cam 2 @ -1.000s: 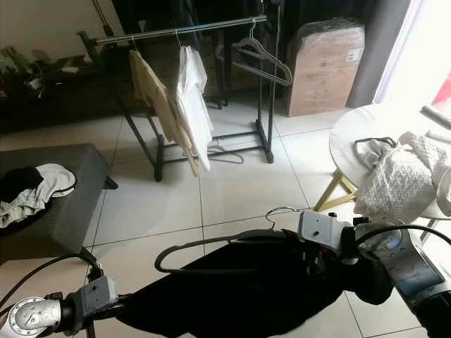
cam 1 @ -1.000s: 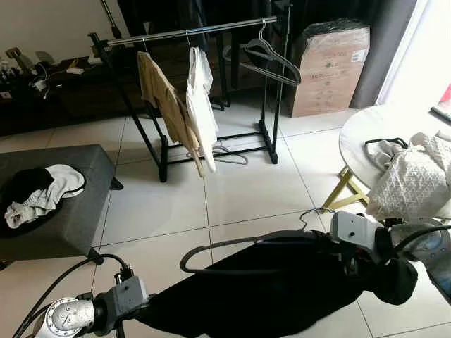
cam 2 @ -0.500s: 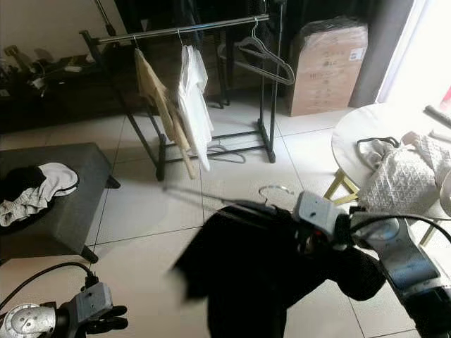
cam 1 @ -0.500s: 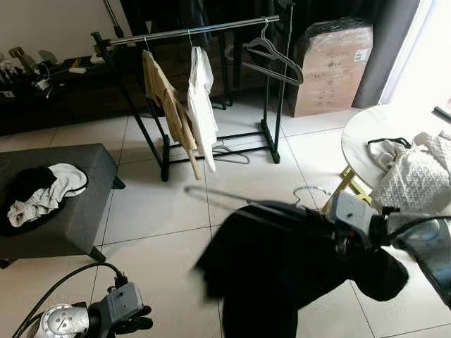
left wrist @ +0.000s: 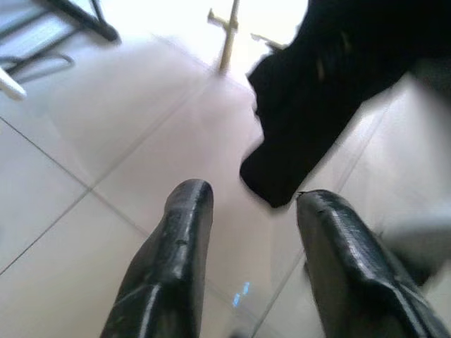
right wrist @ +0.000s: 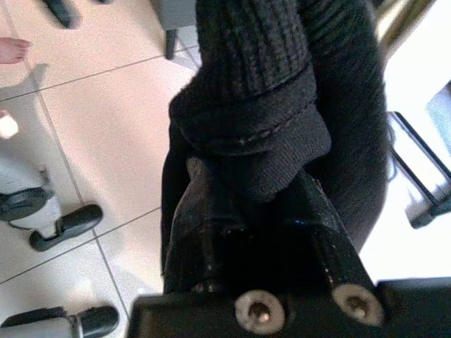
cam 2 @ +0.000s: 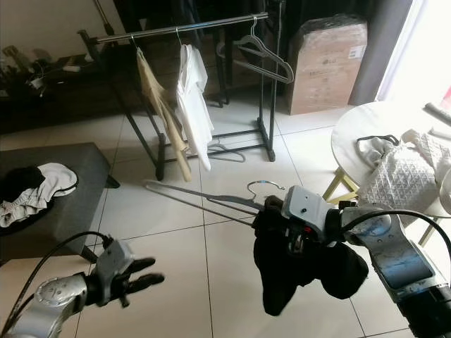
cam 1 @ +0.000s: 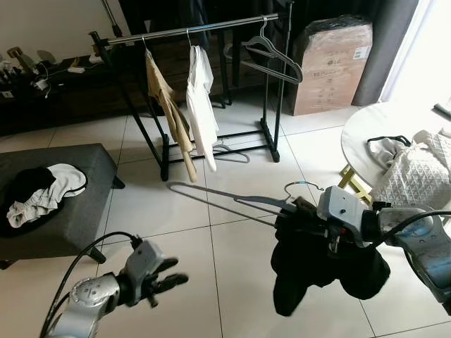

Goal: Hang hanger

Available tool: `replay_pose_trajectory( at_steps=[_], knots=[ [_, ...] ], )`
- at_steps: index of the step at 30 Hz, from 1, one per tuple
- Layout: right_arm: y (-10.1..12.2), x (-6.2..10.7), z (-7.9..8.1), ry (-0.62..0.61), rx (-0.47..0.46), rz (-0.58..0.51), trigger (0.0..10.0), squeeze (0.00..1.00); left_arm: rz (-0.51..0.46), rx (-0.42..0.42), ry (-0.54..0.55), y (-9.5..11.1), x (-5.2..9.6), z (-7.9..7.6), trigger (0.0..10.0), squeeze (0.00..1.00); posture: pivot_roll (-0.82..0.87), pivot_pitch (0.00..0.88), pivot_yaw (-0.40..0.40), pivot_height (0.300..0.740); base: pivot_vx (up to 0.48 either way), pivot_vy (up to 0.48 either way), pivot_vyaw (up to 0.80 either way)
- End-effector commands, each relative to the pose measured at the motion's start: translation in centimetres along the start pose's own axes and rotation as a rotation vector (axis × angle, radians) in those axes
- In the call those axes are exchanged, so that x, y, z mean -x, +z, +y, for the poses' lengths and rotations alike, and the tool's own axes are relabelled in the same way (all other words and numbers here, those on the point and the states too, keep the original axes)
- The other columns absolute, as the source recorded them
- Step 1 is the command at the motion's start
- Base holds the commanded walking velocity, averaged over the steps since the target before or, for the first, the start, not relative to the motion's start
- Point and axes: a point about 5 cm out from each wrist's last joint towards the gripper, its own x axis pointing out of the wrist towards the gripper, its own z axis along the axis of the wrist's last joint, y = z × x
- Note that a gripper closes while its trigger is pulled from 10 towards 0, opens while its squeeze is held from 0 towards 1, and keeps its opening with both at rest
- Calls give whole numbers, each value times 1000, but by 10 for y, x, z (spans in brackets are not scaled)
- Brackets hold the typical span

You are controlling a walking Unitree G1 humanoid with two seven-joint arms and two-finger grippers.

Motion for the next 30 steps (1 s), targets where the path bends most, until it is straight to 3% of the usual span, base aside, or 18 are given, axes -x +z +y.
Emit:
replay_pose_trajectory(
  at_steps=[1,4,5,7,11,14,20,23,24,27,30],
  knots=[
    [17,1,7,46,47,-56,0,0,-61,146,21,1,-5,-1,10000,1000,-155,188,107,740,0,0,0],
    [24,2,8,61,71,-64,0,0,-94,253,3,1,-16,-9,10000,1000,-164,193,103,740,0,0,0],
    [24,2,8,61,71,-64,0,0,-94,253,3,1,-16,-9,10000,1000,-164,193,103,740,0,0,0],
    [30,3,12,101,97,-64,0,0,-141,414,-7,0,-22,-14,10000,1000,-166,198,99,740,0,0,0],
    [36,2,14,113,107,-77,0,0,-134,452,-40,-5,-20,-19,10000,1000,-168,199,98,740,0,0,0],
    [43,-1,16,121,114,-117,0,0,-141,510,-69,-14,-11,-26,10000,1000,-160,193,93,740,0,0,0],
    [45,-3,11,88,103,-184,0,0,-173,649,24,-31,2,-24,10000,1000,-152,189,84,740,0,0,0],
    [46,-5,9,72,124,-247,0,0,-228,754,55,-42,24,-27,10000,1000,-150,191,62,740,0,0,0],
    [46,-5,9,72,124,-247,0,0,-228,754,55,-42,24,-27,10000,1000,-150,191,62,740,0,0,0],
    [35,-7,8,42,220,-206,0,0,-240,818,68,-54,42,-29,10000,1000,-155,188,50,740,0,0,0],
    [41,-7,9,44,244,-247,0,0,-271,883,91,-61,52,-24,10000,1000,-158,185,37,740,0,0,0]
  ],
)
